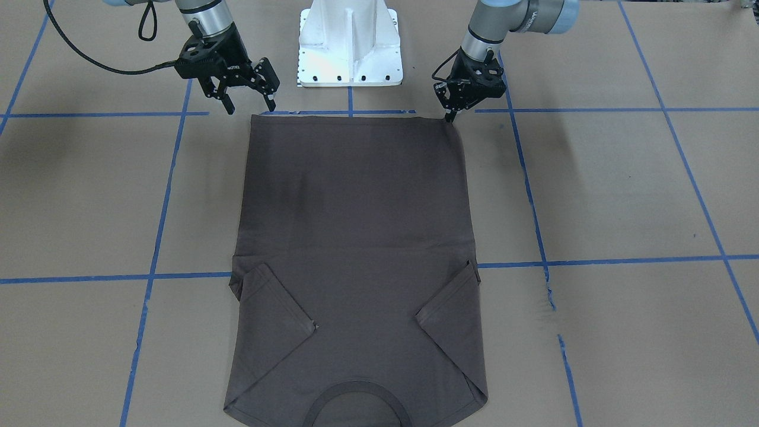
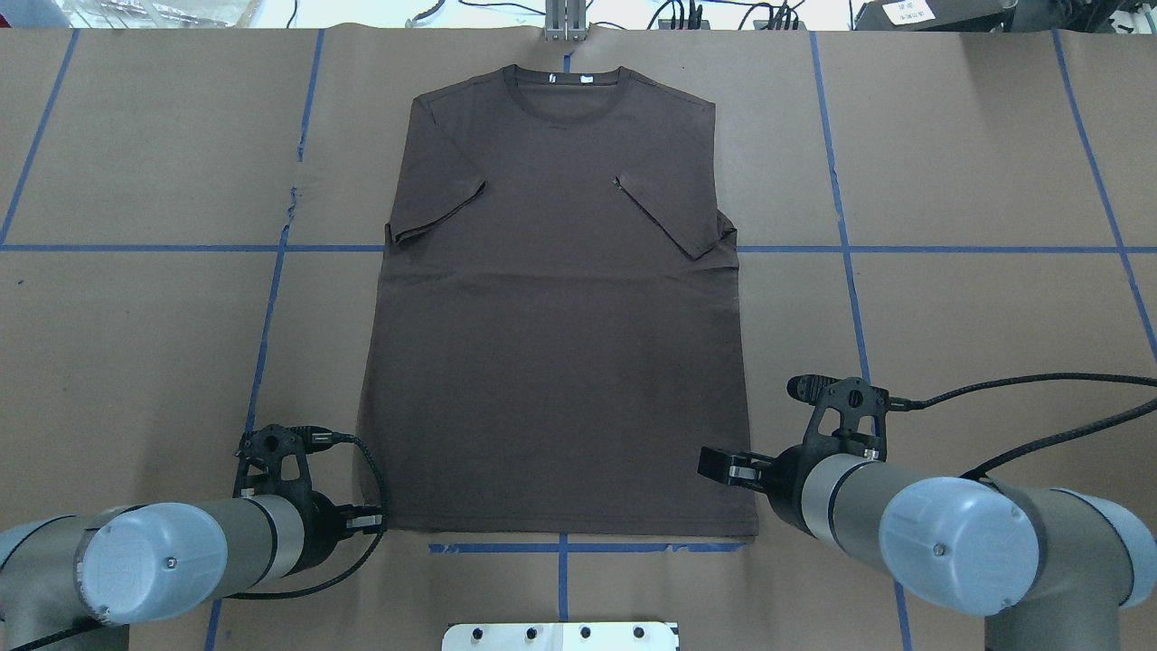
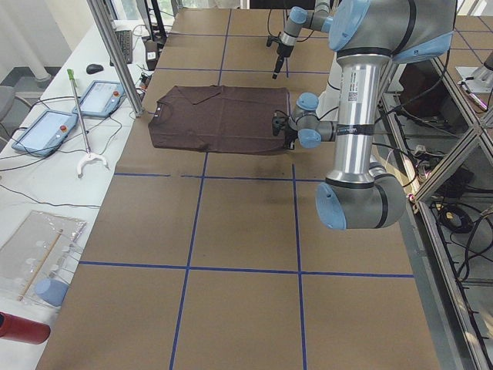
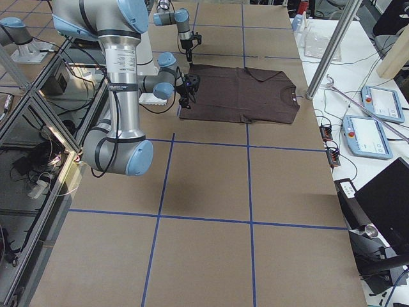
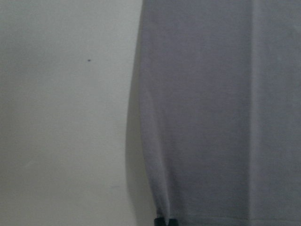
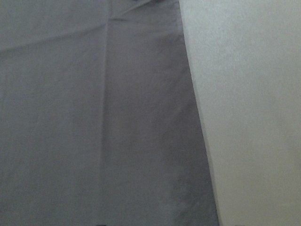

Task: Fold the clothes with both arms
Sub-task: 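Lower both grippers and grasp the two hem corners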

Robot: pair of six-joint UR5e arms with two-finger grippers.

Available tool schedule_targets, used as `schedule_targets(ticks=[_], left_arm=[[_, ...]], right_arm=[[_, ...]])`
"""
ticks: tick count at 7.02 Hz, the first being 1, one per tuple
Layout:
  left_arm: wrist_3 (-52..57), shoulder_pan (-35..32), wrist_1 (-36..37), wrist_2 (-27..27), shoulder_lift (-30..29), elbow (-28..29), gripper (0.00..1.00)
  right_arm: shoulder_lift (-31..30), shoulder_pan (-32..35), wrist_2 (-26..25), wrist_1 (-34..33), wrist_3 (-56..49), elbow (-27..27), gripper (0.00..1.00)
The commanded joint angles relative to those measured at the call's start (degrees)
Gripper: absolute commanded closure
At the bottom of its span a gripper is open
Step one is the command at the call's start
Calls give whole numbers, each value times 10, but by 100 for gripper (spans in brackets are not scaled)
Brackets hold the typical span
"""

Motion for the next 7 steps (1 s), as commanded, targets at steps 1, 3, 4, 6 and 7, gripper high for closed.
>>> schedule_targets(ticks=[1,3,4,6,7], left_arm=[[0,0,0,0,-15,-2,100],[-1,0,0,-1,-15,-1,100],[-1,0,0,-1,-15,-1,100],[-1,0,-1,-2,-15,-1,100],[-1,0,-1,-2,-15,-1,100]], right_arm=[[-2,-64,-83,-8,37,-25,28],[-2,-73,-98,-8,38,-64,45],[-2,-75,-98,-8,37,-66,45],[-2,-76,-98,-8,38,-66,48],[-2,-76,-98,-8,37,-66,51]])
